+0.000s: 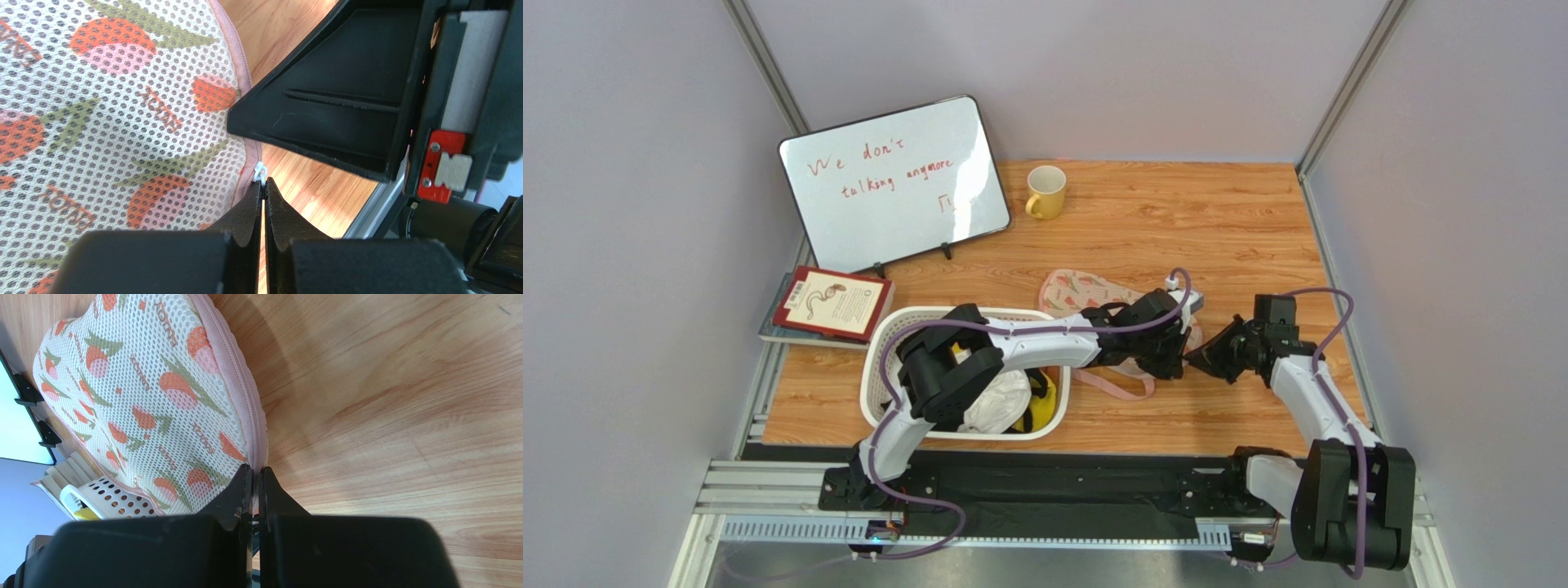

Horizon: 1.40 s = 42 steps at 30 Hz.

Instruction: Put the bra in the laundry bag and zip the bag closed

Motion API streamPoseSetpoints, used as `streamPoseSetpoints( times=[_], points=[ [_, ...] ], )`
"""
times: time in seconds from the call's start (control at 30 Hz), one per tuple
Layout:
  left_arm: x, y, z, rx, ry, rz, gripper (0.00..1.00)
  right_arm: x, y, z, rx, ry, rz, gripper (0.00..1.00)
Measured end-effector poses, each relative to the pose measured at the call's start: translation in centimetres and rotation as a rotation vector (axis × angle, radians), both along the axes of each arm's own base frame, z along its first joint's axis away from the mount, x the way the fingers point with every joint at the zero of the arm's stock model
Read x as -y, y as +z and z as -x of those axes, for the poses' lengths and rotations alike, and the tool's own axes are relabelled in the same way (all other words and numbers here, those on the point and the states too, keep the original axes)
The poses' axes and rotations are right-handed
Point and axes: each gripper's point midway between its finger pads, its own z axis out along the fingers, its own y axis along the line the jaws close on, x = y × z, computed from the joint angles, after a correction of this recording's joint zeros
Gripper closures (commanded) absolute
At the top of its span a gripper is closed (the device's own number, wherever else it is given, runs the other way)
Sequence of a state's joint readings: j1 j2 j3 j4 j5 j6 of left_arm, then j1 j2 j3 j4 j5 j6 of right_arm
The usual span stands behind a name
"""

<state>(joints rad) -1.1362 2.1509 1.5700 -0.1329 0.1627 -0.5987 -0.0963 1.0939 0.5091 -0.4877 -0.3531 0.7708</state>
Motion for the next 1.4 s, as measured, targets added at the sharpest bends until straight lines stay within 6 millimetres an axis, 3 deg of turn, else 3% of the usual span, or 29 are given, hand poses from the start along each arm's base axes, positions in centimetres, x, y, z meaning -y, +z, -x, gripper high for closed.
streamPoseSetpoints(
  times=[0.2, 0.33, 0.53, 0.7, 0.87, 1.07, 1.23, 1.4],
  points=[
    [-0.6, -1.1, 0.0, -0.017, 0.015, 0.016, 1.0, 2.1, -1.1, -0.2, -0.05, -0.083, -0.001, 1.0],
    [-4.5, -4.1, 0.0, -0.071, 0.054, -0.036, 1.0, 4.1, -1.5, -0.4, -0.073, -0.126, 0.021, 1.0],
    [-6.6, -2.9, -2.7, -0.018, 0.093, -0.054, 1.0, 5.8, -0.2, -1.5, -0.041, -0.129, 0.097, 0.98],
    [-5.2, -1.0, -2.6, 0.016, 0.058, -0.036, 1.0, 6.7, 1.7, -3.2, 0.003, -0.108, 0.155, 0.71],
    [-2.2, 1.7, -2.2, 0.029, 0.023, 0.024, 1.0, 5.4, 2.7, -4.5, 0.033, -0.011, 0.212, 0.64],
    [-0.3, 1.5, -2.5, -0.011, 0.032, 0.043, 1.0, 4.3, 3.8, -3.1, 0.037, 0.048, 0.234, 0.39],
    [0.4, 0.6, -2.6, -0.034, 0.04, 0.041, 1.0, 4.8, 6.1, -1.5, 0.091, 0.023, 0.275, 0.38],
    [0.3, 0.6, -2.9, -0.036, 0.049, 0.042, 1.0, 4.4, 6.0, -0.1, 0.063, 0.029, 0.262, 0.41]
  ],
)
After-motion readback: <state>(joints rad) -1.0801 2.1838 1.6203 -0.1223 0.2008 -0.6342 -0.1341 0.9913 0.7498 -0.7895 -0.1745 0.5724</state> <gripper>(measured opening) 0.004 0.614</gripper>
